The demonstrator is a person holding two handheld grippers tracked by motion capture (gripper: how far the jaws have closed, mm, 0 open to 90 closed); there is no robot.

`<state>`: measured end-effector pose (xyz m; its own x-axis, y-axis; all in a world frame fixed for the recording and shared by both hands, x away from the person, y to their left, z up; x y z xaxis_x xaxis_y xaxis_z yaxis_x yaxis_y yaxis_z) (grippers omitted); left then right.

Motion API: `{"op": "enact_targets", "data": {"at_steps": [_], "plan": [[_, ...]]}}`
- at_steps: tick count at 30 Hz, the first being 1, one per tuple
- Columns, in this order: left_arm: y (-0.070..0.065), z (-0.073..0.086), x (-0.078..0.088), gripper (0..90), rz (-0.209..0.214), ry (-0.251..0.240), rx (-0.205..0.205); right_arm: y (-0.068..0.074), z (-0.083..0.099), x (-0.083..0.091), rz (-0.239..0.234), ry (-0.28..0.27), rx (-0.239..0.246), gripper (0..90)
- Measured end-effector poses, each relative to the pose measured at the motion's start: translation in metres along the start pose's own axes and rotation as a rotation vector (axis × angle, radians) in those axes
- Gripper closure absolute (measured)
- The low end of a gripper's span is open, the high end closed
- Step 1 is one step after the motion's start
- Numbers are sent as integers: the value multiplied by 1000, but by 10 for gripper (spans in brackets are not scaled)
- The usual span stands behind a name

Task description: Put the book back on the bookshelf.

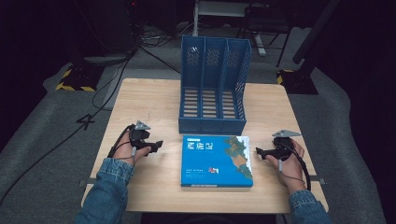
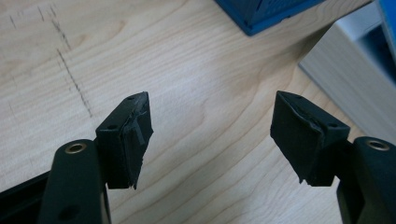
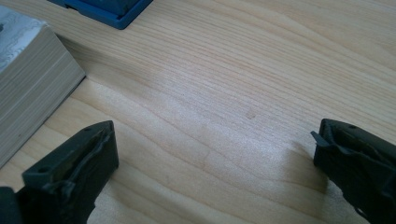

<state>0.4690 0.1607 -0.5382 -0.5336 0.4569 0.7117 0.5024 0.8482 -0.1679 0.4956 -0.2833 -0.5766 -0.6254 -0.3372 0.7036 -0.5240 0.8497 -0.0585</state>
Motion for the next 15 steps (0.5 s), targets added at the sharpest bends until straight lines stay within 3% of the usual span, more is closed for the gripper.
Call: {"op": "enact_targets", "data": {"at_steps": [2, 5, 8, 9, 10, 11, 13, 15], "plan": [[-7, -5, 2, 301, 28, -13, -2, 0, 0, 0, 0, 0, 0, 1], [-24, -11, 4, 312, 56, -28, -43, 0, 0, 0, -2, 0, 1, 1], [-43, -17, 6, 317, 111, -46, -41, 1, 0, 0, -7, 0, 4, 1], [-43, -17, 6, 316, 111, -46, -41, 1, 0, 0, -7, 0, 4, 1], [-55, -20, 8, 317, 149, -56, -48, 2, 0, 0, -11, 0, 7, 1], [-55, -20, 8, 318, 149, -56, -48, 2, 0, 0, -11, 0, 7, 1], [-75, -23, 11, 320, 234, -69, -52, 2, 0, 0, -14, -1, 10, 1], [-78, -24, 12, 322, 246, -68, -53, 3, 0, 0, -15, -2, 13, 1]]}}
Point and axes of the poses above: each handheld gripper's, and its own axes: x roughly backward along the jaws, z roughly out of its underside, y roughly to its left, the point moved 10 cm from there along -x, roughly forward along the jaws, and after that the axes turned 4 degrees about x, right-handed, at the moved point
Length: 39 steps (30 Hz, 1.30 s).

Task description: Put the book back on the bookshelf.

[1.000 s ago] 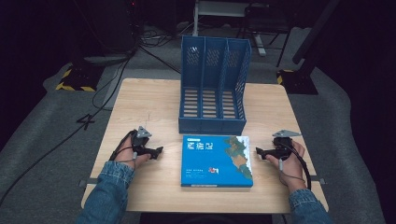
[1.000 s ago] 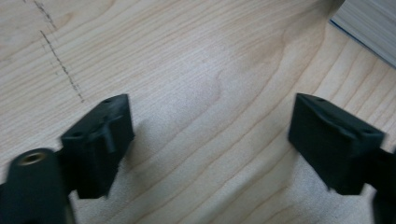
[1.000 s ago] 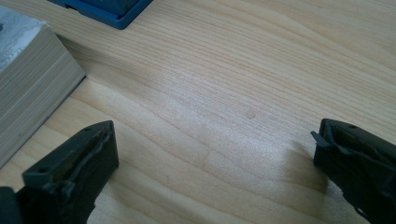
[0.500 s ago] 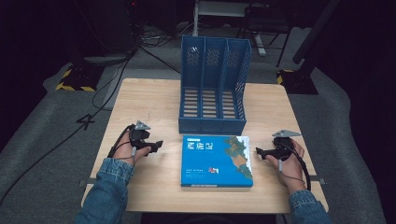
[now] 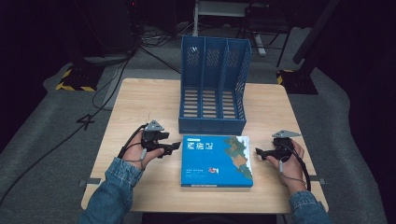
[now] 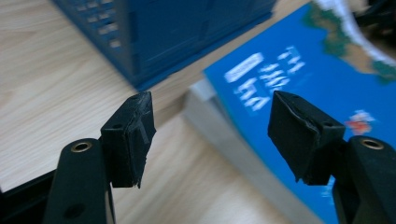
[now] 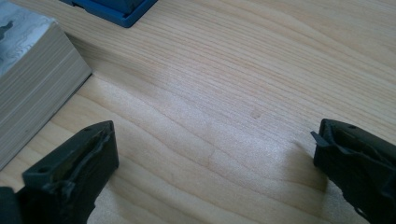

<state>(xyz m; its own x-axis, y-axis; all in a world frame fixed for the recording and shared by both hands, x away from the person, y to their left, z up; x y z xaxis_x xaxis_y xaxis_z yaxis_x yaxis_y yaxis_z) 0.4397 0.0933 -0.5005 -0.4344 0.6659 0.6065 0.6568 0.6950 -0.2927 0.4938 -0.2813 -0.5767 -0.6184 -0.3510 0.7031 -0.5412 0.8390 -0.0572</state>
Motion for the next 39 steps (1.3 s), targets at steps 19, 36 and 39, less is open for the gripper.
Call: {"op": "enact_targets", "data": {"at_steps": [19, 36, 39], "plan": [[-37, 19, -21, 300, 64, 135, -91, 2, 0, 0, -5, 0, 6, 1], [-26, 40, -47, 249, 29, 190, -3, 3, 0, 0, -9, -1, 9, 1], [-27, 40, -46, 248, 23, 192, -19, 3, 0, 0, -8, 0, 9, 1]]}}
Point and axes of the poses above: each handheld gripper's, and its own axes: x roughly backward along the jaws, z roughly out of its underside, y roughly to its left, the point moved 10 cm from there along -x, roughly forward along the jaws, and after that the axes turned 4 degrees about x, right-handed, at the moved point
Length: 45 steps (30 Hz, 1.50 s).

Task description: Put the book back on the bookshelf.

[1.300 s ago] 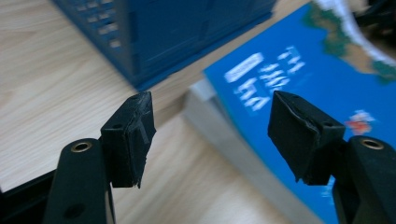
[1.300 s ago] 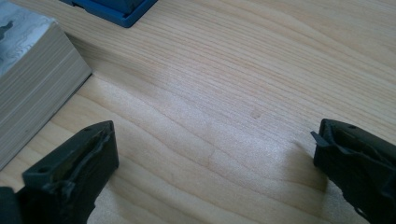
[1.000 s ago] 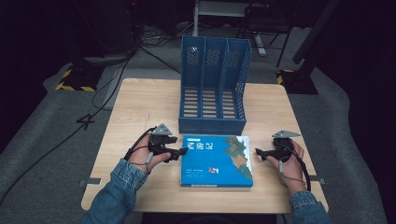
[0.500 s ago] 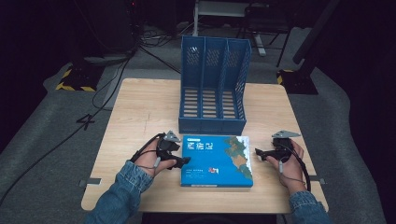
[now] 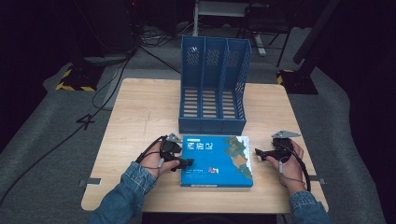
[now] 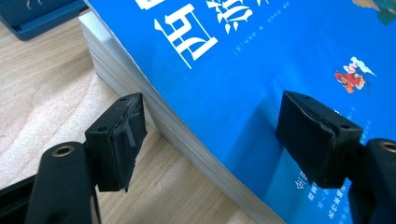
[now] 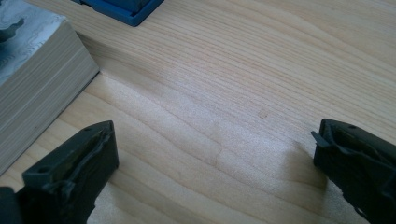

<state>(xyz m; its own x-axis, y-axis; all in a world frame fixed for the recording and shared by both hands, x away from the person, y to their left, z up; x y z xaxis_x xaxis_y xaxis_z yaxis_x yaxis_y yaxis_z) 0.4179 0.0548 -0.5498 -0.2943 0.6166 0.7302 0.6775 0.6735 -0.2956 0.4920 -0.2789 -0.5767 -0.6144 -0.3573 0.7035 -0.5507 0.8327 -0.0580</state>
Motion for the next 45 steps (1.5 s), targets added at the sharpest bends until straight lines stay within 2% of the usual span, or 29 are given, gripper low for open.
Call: {"op": "enact_targets", "data": {"at_steps": [6, 11, 14, 15, 16, 17, 18, 19, 20, 21, 22, 23, 24, 25, 26, 27, 28, 29, 30, 31, 34, 36, 38, 40, 41, 42, 43, 44, 45], "plan": [[-1, -4, 7, 318, -31, -10, -48, 1, 0, 0, 0, 0, 0, 1], [-8, -13, 17, 365, -22, -46, -45, 1, 0, 0, 0, -1, 1, 1], [-14, -17, 22, 398, -1, -69, -54, 1, 0, 0, 0, -1, 1, 1], [-22, -22, 27, 400, 39, -93, -52, 1, 0, 0, 0, 0, 1, 1], [-22, -22, 27, 408, 39, -93, -52, 1, 0, 0, 0, 0, 1, 1], [-25, -23, 28, 419, 59, -102, -61, 1, 0, 0, 0, -1, 1, 1], [-32, -25, 29, 421, 107, -120, -72, 1, 0, 0, 0, -1, 1, 1], [-32, -25, 29, 414, 107, -120, -72, 1, 0, 0, 0, -1, 1, 1], [-36, -24, 24, 389, 157, -128, -78, 1, 0, 0, 0, -1, 2, 1], [-37, -23, 20, 365, 163, -135, -81, 1, 0, 0, 0, -1, 2, 1], [-37, -23, 20, 348, 163, -135, -81, 1, 0, 0, 0, -1, 3, 1], [-33, -19, 12, 346, 156, -124, -92, 1, 0, 0, 0, 0, 4, 1], [-29, -15, 8, 330, 146, -98, -76, 1, 0, 0, -1, 0, 4, 1], [-25, -5, 3, 339, 136, -25, -53, 1, 0, 0, -1, 0, 4, 1], [-24, -1, 1, 412, 149, -24, -83, 1, 0, 0, -2, 0, 4, 1], [-25, -2, 1, 417, 158, -35, -47, 2, 0, 0, -3, 0, 4, 1], [-25, -2, 1, 417, 158, -35, -47, 2, -1, 0, -3, 0, 4, 1], [-27, -2, 4, 459, 167, -11, -55, 2, -1, 0, -4, 0, 5, 1], [-28, -2, 3, 487, 160, -14, -71, 2, -1, 0, -5, 0, 5, 1], [-30, 0, 2, 508, 158, 1, -71, 2, -1, 0, -4, 0, 5, 1], [-31, 1, 1, 538, 156, 1, -70, 3, -1, 0, -4, -1, 7, 4], [-32, 3, 3, 557, 189, 5, -25, 3, -1, 0, -1, -2, 6, 5], [-31, 4, 3, 553, 201, -7, -20, 4, -1, 0, -1, -2, 6, 14], [-32, 4, 3, 537, 203, -7, -31, 5, -1, 1, 5, -9, 3, 46], [-33, 4, 3, 522, 197, -9, -48, 6, -1, 3, 7, -16, -1, 96], [-33, 4, 3, 520, 197, -9, -48, 6, -1, 3, 7, -16, -1, 96], [-34, 5, 2, 520, 183, -7, -95, 11, -2, 8, 0, -60, -2, 390], [-34, 5, 2, 520, 183, -7, -95, 11, -2, 8, 0, -60, -2, 390], [-34, 6, 2, 520, 177, -5, -115, 14, -2, 10, -4, -74, 9, 442]]}}
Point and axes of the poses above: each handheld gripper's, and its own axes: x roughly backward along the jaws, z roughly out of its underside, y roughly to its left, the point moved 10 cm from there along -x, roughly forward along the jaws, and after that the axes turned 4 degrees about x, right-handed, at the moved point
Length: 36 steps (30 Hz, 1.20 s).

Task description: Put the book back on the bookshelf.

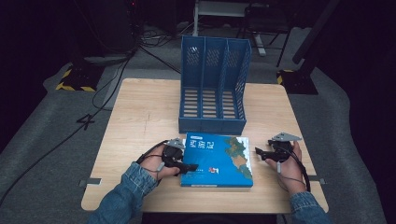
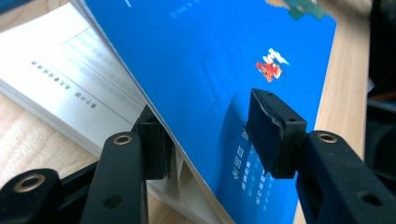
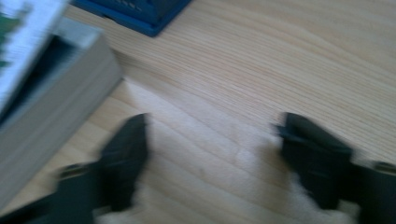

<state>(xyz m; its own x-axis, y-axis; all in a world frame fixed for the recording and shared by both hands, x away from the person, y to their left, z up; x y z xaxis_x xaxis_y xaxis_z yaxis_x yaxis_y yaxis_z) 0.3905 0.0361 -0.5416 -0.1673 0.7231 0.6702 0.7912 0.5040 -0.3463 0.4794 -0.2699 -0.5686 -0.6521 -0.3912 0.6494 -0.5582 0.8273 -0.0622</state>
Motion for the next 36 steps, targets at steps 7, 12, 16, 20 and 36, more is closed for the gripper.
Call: {"op": "enact_targets", "data": {"at_steps": [7, 12, 16, 20, 36], "plan": [[0, -8, 6, 771, 18, -2, 33, 13, -8, 13, -30, -7, -16, 505], [-6, -13, 12, 834, 45, 11, 86, 26, -25, 36, -53, -94, 12, 466], [-10, -21, 16, 840, 24, 11, 67, 37, -36, 49, -50, -144, 69, 447], [-11, -30, 18, 843, 8, 3, 39, 52, -50, 64, -49, -199, 105, 418], [-19, -54, 25, 843, -14, 33, 1, 112, -65, 84, -69, -226, 229, 339]]}}
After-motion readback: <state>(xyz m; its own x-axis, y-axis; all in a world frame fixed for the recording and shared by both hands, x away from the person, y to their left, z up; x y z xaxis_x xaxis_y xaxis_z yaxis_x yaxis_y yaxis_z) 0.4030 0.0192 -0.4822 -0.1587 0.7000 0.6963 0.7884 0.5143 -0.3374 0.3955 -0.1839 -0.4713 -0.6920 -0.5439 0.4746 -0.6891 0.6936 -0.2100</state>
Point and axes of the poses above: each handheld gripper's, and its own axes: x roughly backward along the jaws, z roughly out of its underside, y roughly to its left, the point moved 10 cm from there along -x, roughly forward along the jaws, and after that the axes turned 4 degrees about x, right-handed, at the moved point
